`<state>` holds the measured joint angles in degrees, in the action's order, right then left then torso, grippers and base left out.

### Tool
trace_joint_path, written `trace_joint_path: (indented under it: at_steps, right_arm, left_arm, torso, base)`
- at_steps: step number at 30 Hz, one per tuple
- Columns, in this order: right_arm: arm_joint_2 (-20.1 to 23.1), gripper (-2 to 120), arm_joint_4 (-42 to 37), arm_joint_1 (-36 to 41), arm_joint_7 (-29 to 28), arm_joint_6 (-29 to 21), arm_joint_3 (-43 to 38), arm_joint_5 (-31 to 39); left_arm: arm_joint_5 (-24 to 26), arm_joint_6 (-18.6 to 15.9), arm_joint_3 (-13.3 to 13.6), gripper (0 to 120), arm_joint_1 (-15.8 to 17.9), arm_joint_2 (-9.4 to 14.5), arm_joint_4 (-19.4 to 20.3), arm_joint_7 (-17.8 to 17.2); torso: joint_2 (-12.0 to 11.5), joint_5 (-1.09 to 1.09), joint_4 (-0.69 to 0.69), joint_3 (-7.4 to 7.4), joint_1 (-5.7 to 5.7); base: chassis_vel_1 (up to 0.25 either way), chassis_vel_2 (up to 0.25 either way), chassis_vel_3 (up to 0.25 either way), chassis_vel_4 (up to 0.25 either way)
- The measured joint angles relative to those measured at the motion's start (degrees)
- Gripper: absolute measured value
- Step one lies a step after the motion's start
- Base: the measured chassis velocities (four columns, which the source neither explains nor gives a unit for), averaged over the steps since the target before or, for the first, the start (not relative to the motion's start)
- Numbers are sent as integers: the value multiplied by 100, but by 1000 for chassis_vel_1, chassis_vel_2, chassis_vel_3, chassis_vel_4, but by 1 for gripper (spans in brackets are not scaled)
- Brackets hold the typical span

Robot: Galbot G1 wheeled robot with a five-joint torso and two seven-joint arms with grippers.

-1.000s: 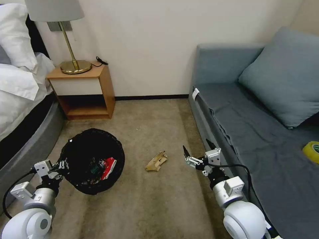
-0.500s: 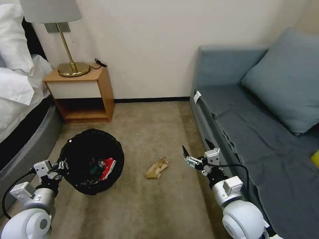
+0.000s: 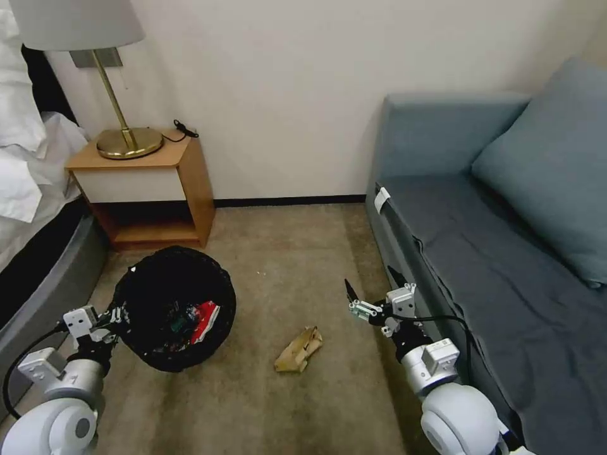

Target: Pick up the trash bin, then pick up the garbage on the floor and place it into the trash bin.

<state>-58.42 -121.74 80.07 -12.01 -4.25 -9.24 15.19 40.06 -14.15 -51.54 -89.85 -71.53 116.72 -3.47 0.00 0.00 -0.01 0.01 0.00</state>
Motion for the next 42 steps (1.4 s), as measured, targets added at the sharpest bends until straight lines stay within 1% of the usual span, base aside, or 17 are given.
trace_joint_path:
  at_steps: [3,6,8,10,11,13,16,19,21,23,25,27,29,30,31,37,42]
  right_arm:
    - [118,100,151,-214,-79,-72,275,194]
    - [285,100,387,-732,-268,-435,779,833]
    - [300,100,438,-839,-310,-484,874,958]
    - [344,100,681,-1341,-592,-760,1385,1485]
    - [344,100,681,-1341,-592,-760,1385,1485]
    - [368,100,835,-1783,-1045,-1110,1866,2092]
    - [348,100,980,-2098,-1325,-1249,2248,2611]
    - [172,100,1346,-2662,-1716,-1393,2831,3461]
    - [135,100,1396,-2777,-1800,-1453,2917,3603]
    - [-183,100,1639,-3430,-2417,-1937,3314,4589]
    - [-299,100,1709,-3593,-2577,-2023,3406,4857]
    - [-1049,100,2250,-4223,-3368,-2226,3666,5921]
    - [-1217,100,2422,-4301,-3523,-2258,3687,6105]
    - [-1620,100,2973,-4481,-3854,-2324,3684,6429]
    - [-1857,100,3356,-4580,-4018,-2371,3631,6547]
    - [-2440,100,4448,-4700,-4298,-2433,3345,6481]
    - [-2571,100,4885,-4594,-4323,-2400,3082,6276]
  left_arm:
    - [-18,0,2,4,0,6,-7,8]
    - [-167,32,21,4,1,-8,-45,59]
    - [-192,40,26,4,2,-16,-49,68]
    - [-236,69,36,4,2,-58,-64,89]
    - [-236,69,36,4,2,-58,-64,89]
    - [-245,95,41,4,3,-77,-99,110]
    - [-290,131,53,4,3,-104,-137,136]
    - [-336,178,59,4,-5,-218,-165,172]
    - [-347,185,56,4,-9,-232,-165,180]
    - [-413,233,33,4,-44,-264,-165,221]
    - [-434,244,26,4,-52,-264,-165,232]
    - [-487,288,-17,4,-63,-262,-184,257]
    - [-488,293,-26,4,-63,-260,-189,262]
    - [-488,298,-64,4,-59,-252,-210,266]
    - [-485,300,-88,4,-56,-242,-229,270]
    - [-448,311,-160,4,-8,-171,-345,282]
    - [-414,311,-179,4,53,-133,-383,282]
  torso:
    - [0,0,1,-1,0]
    - [0,-1,2,-2,-1]
    - [0,-1,2,-1,-1]
    - [0,0,1,-1,0]
    - [0,0,1,-1,0]
    - [0,-1,2,-1,0]
    - [0,0,2,-1,0]
    - [0,0,1,-1,0]
    - [0,0,0,-1,0]
    - [0,-3,0,-1,0]
    - [0,-2,0,-1,0]
    - [0,-2,4,-1,0]
    - [0,-1,5,-1,-1]
    - [0,-1,5,0,0]
    - [0,-4,4,0,0]
    - [0,-2,2,0,0]
    - [0,-2,1,-1,0]
  base:
    - [0,0,0,0]
    - [0,0,0,0]
    - [0,0,0,0]
    - [0,0,0,0]
    - [0,0,0,0]
    - [0,0,0,0]
    - [0,0,0,0]
    - [0,0,0,0]
    - [0,0,0,0]
    - [0,0,0,0]
    - [0,0,0,0]
    - [0,0,0,0]
    - [0,0,0,0]
    - [0,0,0,0]
    - [0,0,0,0]
    - [0,0,0,0]
    - [0,0,0,0]
